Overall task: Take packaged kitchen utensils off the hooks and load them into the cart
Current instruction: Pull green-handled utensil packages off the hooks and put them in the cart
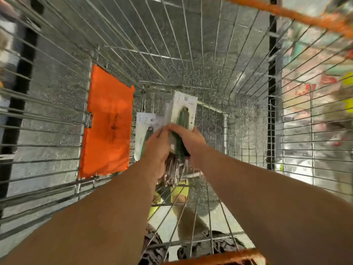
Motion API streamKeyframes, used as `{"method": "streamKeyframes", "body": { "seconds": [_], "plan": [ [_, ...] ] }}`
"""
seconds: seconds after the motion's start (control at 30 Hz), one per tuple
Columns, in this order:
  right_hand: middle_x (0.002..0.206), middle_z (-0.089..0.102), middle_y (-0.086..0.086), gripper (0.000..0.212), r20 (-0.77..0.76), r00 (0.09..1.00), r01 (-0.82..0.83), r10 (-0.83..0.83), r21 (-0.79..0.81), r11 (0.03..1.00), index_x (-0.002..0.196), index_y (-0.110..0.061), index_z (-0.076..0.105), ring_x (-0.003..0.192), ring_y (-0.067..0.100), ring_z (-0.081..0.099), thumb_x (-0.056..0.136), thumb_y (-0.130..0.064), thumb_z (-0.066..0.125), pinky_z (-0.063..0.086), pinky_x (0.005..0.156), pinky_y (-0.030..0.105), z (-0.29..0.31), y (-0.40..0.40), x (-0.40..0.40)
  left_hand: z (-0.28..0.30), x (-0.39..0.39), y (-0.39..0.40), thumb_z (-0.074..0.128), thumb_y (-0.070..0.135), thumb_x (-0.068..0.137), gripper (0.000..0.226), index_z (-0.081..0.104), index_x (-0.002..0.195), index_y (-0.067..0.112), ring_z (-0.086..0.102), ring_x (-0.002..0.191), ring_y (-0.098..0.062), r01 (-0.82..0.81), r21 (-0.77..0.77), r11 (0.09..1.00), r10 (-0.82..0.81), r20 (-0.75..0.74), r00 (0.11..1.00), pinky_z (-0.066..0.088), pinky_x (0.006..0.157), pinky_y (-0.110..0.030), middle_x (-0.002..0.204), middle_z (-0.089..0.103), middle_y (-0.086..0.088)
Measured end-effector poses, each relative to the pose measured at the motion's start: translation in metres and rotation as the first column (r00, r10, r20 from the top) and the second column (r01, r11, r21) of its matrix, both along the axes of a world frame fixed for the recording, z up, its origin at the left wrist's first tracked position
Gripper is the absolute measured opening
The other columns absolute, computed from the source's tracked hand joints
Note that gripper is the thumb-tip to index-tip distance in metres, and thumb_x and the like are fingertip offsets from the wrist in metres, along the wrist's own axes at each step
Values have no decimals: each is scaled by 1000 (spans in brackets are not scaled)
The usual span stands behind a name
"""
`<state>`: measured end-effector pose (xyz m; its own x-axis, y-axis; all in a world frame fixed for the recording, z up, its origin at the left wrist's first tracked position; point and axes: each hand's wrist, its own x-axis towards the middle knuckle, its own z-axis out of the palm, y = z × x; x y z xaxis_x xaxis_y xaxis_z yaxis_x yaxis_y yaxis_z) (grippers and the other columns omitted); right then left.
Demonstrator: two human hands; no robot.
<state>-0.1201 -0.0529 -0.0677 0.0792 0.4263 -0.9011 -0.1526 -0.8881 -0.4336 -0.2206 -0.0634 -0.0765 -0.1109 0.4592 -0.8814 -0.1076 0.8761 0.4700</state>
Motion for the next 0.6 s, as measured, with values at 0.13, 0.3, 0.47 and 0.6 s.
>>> {"method": "streamKeyframes", "body": {
  "seconds": [0.13,0.3,0.47,0.6],
  "plan": [
    [116,67,9,96,27,982,183,-185,64,981,129,-21,50,101,32,70,50,-60,90,60,88,52,28,8,6,28,11,12,62,53,100,47,60,141,32,73,104,-28,48,88,995,-46,-26,999,63,84,-43,125,73,-8],
    [110,71,10,84,85,951,283,-298,153,947,119,-20,55,95,32,73,53,-54,94,62,84,50,77,16,20,75,18,24,74,68,84,89,46,153,18,68,108,-23,160,125,979,-174,102,979,58,97,-41,128,69,-2],
    [106,76,9,66,55,921,356,-385,275,893,112,-20,63,94,31,75,59,-43,95,61,86,50,132,18,25,123,18,28,55,84,87,80,75,125,16,75,110,-30,328,220,919,-379,254,890,64,89,-43,117,79,-8],
    [104,77,13,58,33,896,388,-442,423,819,108,-19,67,95,36,75,61,-39,94,60,86,57,184,12,27,165,22,18,29,91,87,90,65,138,25,78,89,-27,383,333,862,-486,325,811,63,67,-41,115,78,-12]
  ]
}}
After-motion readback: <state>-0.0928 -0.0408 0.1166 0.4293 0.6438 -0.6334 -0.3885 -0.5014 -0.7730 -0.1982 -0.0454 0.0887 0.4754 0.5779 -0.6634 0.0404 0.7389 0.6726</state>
